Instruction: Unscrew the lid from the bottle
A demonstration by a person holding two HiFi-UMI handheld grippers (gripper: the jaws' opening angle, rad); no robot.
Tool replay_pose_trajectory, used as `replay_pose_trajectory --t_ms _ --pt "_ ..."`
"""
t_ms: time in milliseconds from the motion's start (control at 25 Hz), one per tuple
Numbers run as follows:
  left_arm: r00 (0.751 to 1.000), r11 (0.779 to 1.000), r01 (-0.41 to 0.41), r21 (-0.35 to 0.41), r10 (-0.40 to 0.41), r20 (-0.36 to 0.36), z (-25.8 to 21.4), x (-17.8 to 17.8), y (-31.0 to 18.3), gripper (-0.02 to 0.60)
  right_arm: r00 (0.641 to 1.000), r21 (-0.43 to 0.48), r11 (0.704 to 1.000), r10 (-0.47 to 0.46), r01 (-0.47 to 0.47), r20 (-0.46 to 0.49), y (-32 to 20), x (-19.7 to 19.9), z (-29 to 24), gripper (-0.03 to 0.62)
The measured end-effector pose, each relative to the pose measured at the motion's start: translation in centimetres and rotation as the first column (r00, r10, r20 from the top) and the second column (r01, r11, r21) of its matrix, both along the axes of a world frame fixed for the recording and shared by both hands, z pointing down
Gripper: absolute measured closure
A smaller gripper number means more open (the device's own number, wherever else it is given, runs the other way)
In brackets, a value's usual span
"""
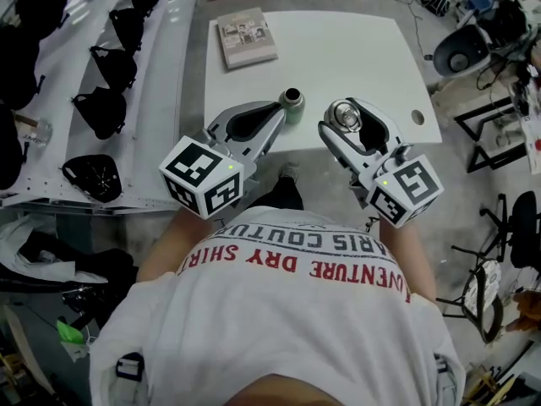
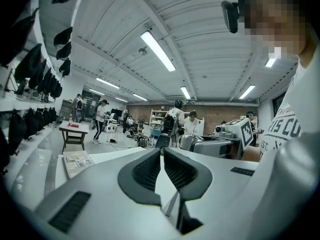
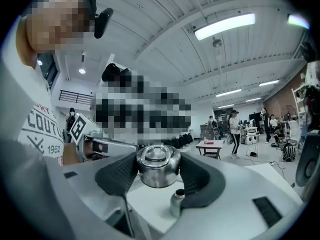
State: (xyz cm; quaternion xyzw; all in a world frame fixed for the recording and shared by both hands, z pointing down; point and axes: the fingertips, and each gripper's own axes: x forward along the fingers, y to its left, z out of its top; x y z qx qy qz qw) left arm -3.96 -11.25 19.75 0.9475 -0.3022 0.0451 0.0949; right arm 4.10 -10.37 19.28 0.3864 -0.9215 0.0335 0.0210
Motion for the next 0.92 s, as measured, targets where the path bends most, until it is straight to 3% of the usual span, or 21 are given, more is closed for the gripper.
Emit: replay_pose_trajectory --t_ms 920 --pt "0.999 1.0 -0.023 -0.018 0.023 0.034 1.0 2.1 -1.1 0.538 0.999 -0.018 0.999 0.032 -0.032 0.015 -0.9 2.1 1.0 0.329"
